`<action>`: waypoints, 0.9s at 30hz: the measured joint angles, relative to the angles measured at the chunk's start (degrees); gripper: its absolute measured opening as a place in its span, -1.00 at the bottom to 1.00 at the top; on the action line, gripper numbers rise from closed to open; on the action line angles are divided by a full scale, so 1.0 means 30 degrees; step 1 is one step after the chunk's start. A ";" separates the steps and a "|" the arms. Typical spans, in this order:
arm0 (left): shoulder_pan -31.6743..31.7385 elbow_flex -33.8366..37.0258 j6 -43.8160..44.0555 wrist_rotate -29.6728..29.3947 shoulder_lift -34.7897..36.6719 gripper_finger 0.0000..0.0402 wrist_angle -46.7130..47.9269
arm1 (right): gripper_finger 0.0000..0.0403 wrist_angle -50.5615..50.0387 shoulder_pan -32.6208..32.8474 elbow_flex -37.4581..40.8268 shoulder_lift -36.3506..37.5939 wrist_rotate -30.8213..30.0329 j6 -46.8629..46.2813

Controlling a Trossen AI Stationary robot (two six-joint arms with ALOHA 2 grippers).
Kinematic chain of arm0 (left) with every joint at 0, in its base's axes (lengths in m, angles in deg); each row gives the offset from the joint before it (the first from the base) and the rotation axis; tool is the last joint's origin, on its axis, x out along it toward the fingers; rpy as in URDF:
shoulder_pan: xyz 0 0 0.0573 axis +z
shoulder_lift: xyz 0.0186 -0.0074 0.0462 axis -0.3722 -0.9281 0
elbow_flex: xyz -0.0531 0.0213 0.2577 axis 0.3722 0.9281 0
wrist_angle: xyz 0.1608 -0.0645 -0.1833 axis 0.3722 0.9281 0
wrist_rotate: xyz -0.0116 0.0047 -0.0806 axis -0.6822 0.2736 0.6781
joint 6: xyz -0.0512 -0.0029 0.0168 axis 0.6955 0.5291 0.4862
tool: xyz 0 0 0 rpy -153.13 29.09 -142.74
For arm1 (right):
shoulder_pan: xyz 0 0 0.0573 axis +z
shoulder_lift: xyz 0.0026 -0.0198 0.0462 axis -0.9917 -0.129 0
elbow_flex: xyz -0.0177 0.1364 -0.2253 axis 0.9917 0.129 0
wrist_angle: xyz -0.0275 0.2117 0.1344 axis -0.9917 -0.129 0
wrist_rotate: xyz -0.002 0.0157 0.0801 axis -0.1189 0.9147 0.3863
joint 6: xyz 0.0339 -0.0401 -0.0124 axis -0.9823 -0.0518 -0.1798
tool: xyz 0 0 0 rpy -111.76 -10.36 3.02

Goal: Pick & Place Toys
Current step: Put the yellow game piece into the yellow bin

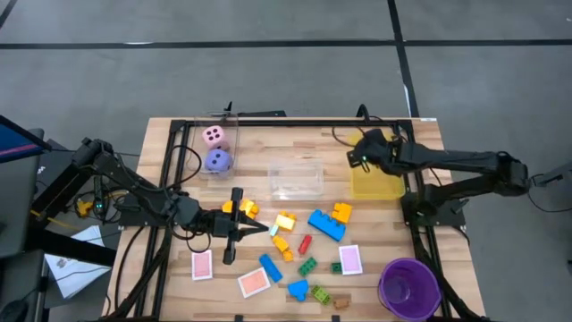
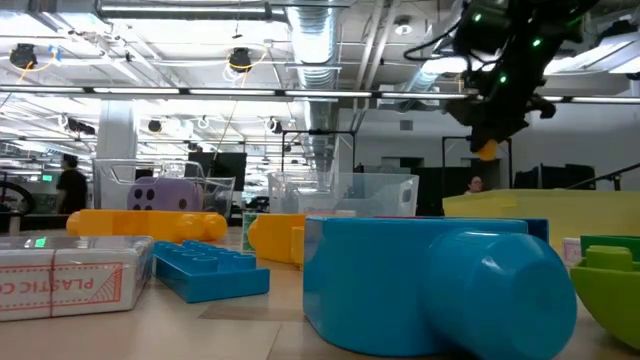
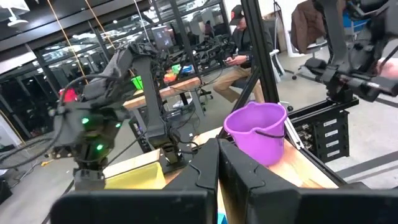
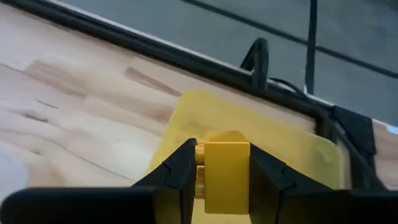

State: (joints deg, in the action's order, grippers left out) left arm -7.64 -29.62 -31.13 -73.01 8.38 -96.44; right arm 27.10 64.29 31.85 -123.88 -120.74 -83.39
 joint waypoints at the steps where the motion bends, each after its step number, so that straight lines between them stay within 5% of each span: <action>1: 0.0000 0.0000 0.0053 0.0000 0.0000 -0.99 0.0029 | -0.52 0.0155 -0.0274 0.0010 -0.0188 0.0381 0.0242; 9: 0.0000 0.0000 0.0527 0.0007 0.0000 -0.99 0.0170 | -0.52 0.3601 -0.1138 -0.0008 -0.2773 0.1804 0.2029; 27: 0.0000 -0.0015 0.0813 0.0015 -0.0015 -0.99 0.0393 | -0.52 0.4523 -0.4300 -0.0008 -0.5942 0.3702 0.3762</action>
State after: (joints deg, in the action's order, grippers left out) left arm -7.64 -29.66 -28.69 -72.96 8.34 -95.26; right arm 40.67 51.38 31.83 -141.70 -109.63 -72.11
